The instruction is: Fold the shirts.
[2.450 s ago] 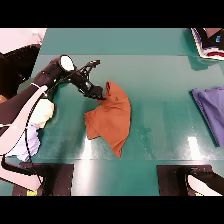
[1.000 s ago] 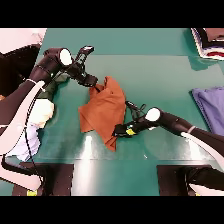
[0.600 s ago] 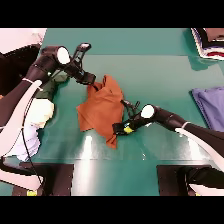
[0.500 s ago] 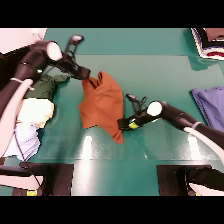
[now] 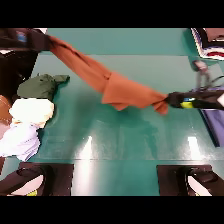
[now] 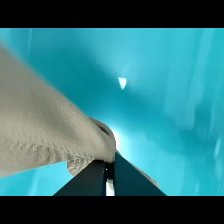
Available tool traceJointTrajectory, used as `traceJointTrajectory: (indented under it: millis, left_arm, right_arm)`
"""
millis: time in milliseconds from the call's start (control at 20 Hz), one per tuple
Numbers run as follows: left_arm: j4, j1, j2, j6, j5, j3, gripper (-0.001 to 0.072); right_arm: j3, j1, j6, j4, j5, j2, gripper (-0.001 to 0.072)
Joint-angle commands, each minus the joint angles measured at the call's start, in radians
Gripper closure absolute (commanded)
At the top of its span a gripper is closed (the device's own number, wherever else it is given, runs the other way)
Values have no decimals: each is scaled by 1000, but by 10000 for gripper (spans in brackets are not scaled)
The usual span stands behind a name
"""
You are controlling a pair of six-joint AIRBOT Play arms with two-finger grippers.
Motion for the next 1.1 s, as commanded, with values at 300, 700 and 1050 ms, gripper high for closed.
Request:
traceJointTrajectory:
  millis: [300, 700, 1050]
  left_arm:
    - [-4, 5, 103, 3, -158, -472, 681]
    - [-34, 5, 96, 3, 64, -1006, 680]
    - [-167, 5, 99, 9, -23, -826, 174]
  right_arm:
    - [-105, -151, -78, -107, 230, 144, 698]
    - [-294, -152, -79, -107, 265, 143, 698]
    - [-293, -152, -78, -104, 299, 143, 696]
